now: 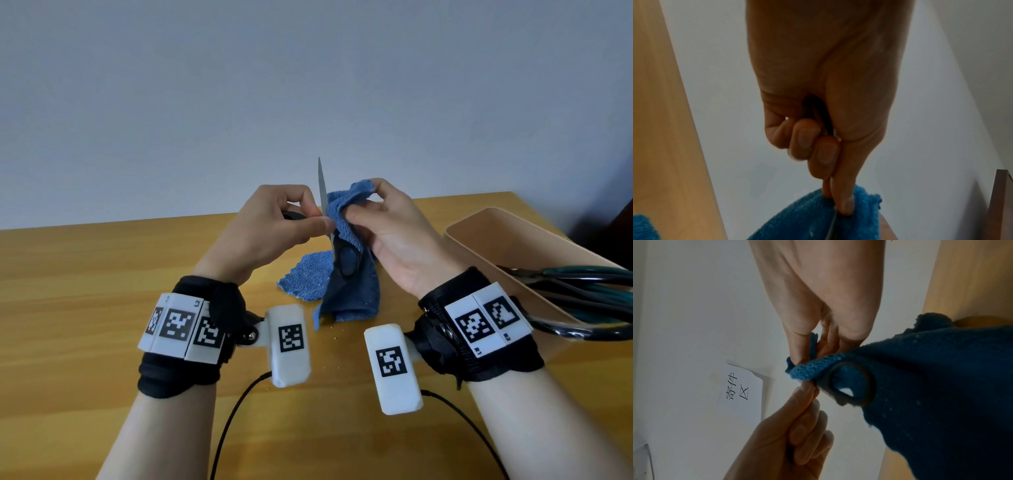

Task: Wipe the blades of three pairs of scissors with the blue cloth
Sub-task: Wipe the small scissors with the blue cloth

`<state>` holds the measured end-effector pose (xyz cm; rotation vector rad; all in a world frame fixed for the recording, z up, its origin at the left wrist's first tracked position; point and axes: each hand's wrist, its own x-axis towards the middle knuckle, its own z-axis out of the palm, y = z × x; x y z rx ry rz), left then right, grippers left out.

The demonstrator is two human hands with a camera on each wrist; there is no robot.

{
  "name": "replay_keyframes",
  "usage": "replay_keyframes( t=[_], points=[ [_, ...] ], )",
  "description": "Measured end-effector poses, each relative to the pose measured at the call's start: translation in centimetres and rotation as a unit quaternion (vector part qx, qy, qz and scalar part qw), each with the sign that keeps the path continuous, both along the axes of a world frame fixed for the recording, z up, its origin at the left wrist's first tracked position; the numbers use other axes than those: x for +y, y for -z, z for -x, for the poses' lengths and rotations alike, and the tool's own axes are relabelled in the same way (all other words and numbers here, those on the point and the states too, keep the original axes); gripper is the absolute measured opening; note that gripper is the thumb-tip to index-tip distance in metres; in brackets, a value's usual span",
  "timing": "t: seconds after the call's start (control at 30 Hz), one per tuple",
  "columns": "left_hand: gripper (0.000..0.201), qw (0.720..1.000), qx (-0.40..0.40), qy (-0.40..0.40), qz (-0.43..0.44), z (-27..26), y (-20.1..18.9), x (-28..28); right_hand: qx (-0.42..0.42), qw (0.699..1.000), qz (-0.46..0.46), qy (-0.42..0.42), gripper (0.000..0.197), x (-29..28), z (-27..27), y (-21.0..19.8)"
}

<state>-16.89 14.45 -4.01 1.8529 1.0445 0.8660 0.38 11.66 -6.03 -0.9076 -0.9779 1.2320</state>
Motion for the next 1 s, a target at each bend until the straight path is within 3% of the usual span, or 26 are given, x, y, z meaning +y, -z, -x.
replay_keyframes(
  t=[0.27,0.47,0.7,0.87,1.0],
  points=[
    [0.029,1.000,-0.011,0.002,-0.011,0.4,-0.3,0.0,0.059,0.997,-0.012,0.053,0.019,0.0,-0.9,-0.8],
    [0.027,1.000,-0.008,0.014,-0.009,-0.3,-0.1,-0.1,0.004,1.000,0.008,-0.026,0.027,-0.1,-0.8,-0.5],
    [0.028,1.000,-0.022,0.016,-0.015,0.0,-0.4,-0.2,0.048,0.997,-0.014,0.050,0.020,-0.2,-1.5,-1.4],
    [0.027,1.000,-0.021,0.015,-0.011,-0.2,-0.2,-0.2,0.011,1.000,0.008,-0.004,0.027,-0.6,-0.7,-1.1],
    [0.029,0.999,-0.031,0.020,-0.010,-0.3,-0.4,-0.4,0.031,0.999,0.011,0.023,0.027,-0.4,-0.2,-1.2]
  ],
)
